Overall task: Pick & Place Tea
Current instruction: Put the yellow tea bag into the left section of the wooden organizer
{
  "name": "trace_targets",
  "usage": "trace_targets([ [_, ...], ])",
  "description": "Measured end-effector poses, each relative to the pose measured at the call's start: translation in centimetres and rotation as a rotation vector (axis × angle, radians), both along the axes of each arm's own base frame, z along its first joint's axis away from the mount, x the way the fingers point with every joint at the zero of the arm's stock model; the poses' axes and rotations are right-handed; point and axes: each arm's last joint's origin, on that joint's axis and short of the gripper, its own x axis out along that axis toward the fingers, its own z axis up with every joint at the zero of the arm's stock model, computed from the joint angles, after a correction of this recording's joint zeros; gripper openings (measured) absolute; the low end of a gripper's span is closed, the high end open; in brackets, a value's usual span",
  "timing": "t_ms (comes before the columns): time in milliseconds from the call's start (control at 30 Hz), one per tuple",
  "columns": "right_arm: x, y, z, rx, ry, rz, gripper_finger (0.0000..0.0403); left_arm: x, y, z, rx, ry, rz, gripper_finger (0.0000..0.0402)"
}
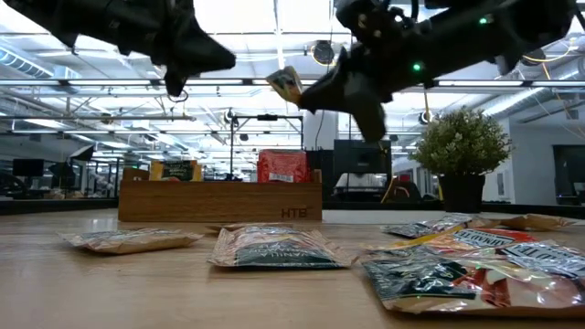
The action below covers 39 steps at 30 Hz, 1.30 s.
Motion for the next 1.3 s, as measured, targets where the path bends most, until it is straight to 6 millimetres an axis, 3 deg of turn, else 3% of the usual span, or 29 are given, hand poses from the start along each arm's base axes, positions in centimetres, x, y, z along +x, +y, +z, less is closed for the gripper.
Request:
trace_targets([
  [300,0.9,-3.2,0.7,0.024,-0.067,-0.026,0.0000,2.1,-0.2,-0.6,-0.093,-0.095,0.024,0.0198],
  [467,1.0,-3.6,0.9,0.025,-0.089,-0.034,0.0000,4.1,0.1,-2.1,-0.071,-0.041,0.037,0.0233],
  [733,1.2,-3.4,1.3,0.031,-0.121,0.024,0.0000,6.2,0.8,-2.4,-0.065,-0.016,0.068,0.0236],
  [900,1.1,-3.4,1.3,0.031,-0.121,0.021,0.0000,6.5,0.9,-2.3,-0.034,-0.011,0.065,0.0230],
  [1300,1.1,-3.4,1.1,0.038,-0.105,0.013,0.0000,6.3,0.8,-2.0,-0.015,-0.017,0.058,0.0140],
])
